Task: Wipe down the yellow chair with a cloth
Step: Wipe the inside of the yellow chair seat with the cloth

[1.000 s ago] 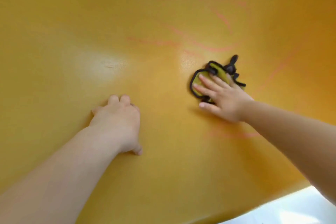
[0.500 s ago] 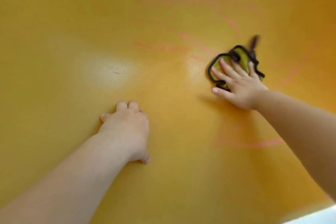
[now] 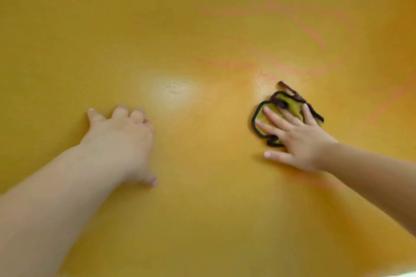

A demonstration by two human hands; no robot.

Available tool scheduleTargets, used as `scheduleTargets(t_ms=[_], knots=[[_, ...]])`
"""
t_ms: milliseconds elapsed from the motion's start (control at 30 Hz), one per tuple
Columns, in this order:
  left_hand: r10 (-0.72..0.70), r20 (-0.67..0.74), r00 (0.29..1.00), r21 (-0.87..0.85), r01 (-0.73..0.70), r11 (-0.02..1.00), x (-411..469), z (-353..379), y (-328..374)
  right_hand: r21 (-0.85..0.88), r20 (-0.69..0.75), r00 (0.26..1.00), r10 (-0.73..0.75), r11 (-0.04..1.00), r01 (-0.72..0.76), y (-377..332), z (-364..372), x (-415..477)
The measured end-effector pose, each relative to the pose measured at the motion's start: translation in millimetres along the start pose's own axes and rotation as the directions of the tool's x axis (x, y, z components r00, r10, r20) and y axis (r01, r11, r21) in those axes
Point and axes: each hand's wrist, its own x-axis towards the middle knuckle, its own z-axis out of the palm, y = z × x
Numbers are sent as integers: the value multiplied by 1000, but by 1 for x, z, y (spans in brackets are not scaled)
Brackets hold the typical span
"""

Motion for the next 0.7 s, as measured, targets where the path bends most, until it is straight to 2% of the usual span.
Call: scheduleTargets(t_ms=[67, 100, 167, 233, 267, 300, 367, 400, 433, 467, 533, 567, 633, 700], knots=[[0, 3, 1000, 43, -1, 999, -5, 4, -14, 144, -61, 960, 272, 954, -261, 4, -7, 34], [8, 1, 1000, 51, -8, 999, -7, 6, -17, 240, -70, 935, 347, 916, -322, -8, -8, 49], [17, -3, 1000, 44, -17, 999, -7, 6, -15, 323, -81, 933, 349, 895, -307, -51, -10, 66], [21, -18, 1000, 30, -21, 999, -7, 4, -12, 313, -82, 983, 163, 941, -130, -104, -13, 56], [25, -25, 999, 22, -24, 999, -8, 3, -12, 311, -78, 997, 9, 950, 16, -128, -13, 40], [28, -34, 999, 15, -27, 1000, -8, 3, -12, 292, -75, 983, -166, 939, 181, -147, -11, 17], [37, -54, 998, 3, -36, 999, -7, 5, -14, 242, -1, 893, -450, 866, 437, -156, -7, -29], [40, -55, 998, -8, -41, 999, -7, 7, -14, 232, 32, 853, -521, 834, 500, -140, -4, -42], [42, -50, 998, -20, -43, 999, -7, 8, -14, 196, 48, 848, -528, 837, 511, -116, 0, -43], [42, -42, 998, -33, -43, 999, -7, 9, -14, 142, 59, 879, -473, 876, 462, -89, 4, -38], [39, -37, 999, -57, -41, 998, -6, 9, -13, 54, 28, 974, -225, 973, 223, -44, 2, -10], [37, -36, 999, -64, -39, 997, -6, 8, -13, 63, -2, 996, -93, 994, 93, -33, 0, 8], [34, -33, 999, -71, -36, 997, -6, 8, -13, 178, -57, 992, 115, 979, -103, -40, -4, 39], [32, -28, 999, -79, -34, 996, -6, 7, -12, 294, -87, 972, 216, 938, -183, -75, -9, 59]])
